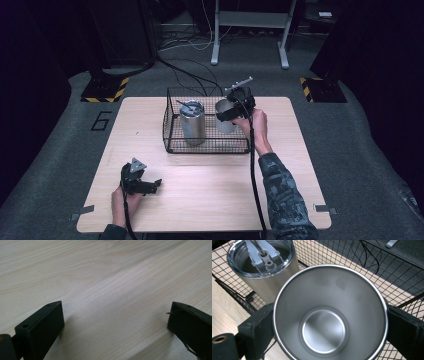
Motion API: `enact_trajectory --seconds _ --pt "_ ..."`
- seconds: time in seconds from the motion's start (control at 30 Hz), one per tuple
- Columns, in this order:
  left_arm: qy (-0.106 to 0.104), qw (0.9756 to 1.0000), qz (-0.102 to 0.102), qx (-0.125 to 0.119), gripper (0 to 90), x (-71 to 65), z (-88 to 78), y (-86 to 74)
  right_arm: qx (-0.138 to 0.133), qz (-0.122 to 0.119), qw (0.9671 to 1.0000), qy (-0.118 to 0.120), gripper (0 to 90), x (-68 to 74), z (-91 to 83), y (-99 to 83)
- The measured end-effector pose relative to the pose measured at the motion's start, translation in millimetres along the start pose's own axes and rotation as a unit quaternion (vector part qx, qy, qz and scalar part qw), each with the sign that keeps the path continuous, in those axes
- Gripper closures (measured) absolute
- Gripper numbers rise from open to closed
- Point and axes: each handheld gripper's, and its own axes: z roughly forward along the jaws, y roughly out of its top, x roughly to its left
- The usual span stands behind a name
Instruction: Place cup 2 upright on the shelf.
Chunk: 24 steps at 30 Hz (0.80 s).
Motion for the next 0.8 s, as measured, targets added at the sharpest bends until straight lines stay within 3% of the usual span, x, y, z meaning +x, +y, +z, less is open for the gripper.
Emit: enact_trajectory --seconds 0.8 --pt "-0.002 1.0000 -0.001 0.004 0.4 -0.2 -0.6 -0.1 0.030 0.034 0.9988 -0.018 5.7 -10.6 44.3 -6.5"
